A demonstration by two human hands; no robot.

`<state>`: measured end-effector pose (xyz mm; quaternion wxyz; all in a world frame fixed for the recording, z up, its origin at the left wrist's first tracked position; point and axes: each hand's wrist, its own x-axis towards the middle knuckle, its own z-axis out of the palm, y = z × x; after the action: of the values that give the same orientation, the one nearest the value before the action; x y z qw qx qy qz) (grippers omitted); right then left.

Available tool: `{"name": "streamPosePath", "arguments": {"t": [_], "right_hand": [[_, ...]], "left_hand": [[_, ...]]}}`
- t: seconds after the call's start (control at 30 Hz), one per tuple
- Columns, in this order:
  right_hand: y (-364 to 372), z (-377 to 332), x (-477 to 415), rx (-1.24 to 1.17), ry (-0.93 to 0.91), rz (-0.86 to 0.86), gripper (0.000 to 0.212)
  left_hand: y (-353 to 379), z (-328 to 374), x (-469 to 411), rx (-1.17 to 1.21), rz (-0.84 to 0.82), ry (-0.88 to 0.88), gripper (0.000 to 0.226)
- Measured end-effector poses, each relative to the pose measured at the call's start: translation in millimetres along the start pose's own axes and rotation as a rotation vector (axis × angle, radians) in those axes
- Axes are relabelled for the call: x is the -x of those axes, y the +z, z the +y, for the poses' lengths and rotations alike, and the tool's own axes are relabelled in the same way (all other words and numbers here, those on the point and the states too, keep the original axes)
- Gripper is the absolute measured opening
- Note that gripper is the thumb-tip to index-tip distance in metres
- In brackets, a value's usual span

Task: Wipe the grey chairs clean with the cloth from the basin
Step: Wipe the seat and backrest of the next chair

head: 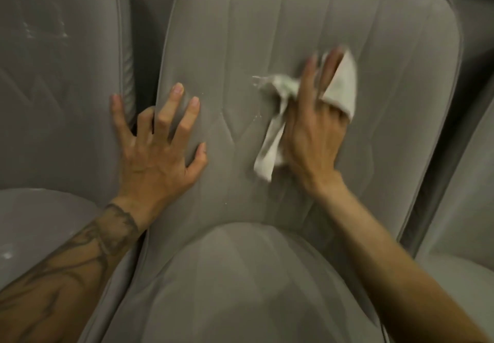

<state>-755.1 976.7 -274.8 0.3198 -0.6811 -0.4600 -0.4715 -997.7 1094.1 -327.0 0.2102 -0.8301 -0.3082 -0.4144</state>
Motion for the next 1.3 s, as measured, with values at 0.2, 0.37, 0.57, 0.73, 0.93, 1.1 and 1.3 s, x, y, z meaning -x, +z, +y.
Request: {"name": "streamPosePath", "arguments": {"t": [0.2,0.37,0.57,0.73,0.93,1.1,1.3], "right_hand": [[2.3,-19.3,39.4,-0.017,0.033,-0.032,0.058],[-6.7,-20.0,64.3,-0.050,-0.028,-0.155,0.057],[1.9,-28.5,56.1,-0.075,0.011,-0.121,0.054],[-7.0,-26.0,65.9,-0.141,-0.005,-0.179,0.060],[16.2,-23.7,40.7,-0.138,0.030,-0.006,0.057],[6.5,-38.5,162.9,-0.135,-0.008,-0.282,0.052],[2.4,-20.8,43.0,-0.147,-0.039,-0.075,0.054]], "left_hand": [[4.0,-0.3,0.5,0.007,0.011,0.002,0.068],[0.2,0.4,-0.7,0.010,0.000,0.003,0.068],[3.5,-0.6,-0.1,0.011,0.019,0.005,0.068],[2.4,0.2,0.1,0.005,0.013,0.004,0.068],[2.6,-0.1,0.8,0.007,0.014,0.009,0.068],[0.6,0.2,0.0,-0.001,0.017,0.011,0.068],[4.1,0.2,0.5,-0.014,0.023,0.012,0.068]]}}
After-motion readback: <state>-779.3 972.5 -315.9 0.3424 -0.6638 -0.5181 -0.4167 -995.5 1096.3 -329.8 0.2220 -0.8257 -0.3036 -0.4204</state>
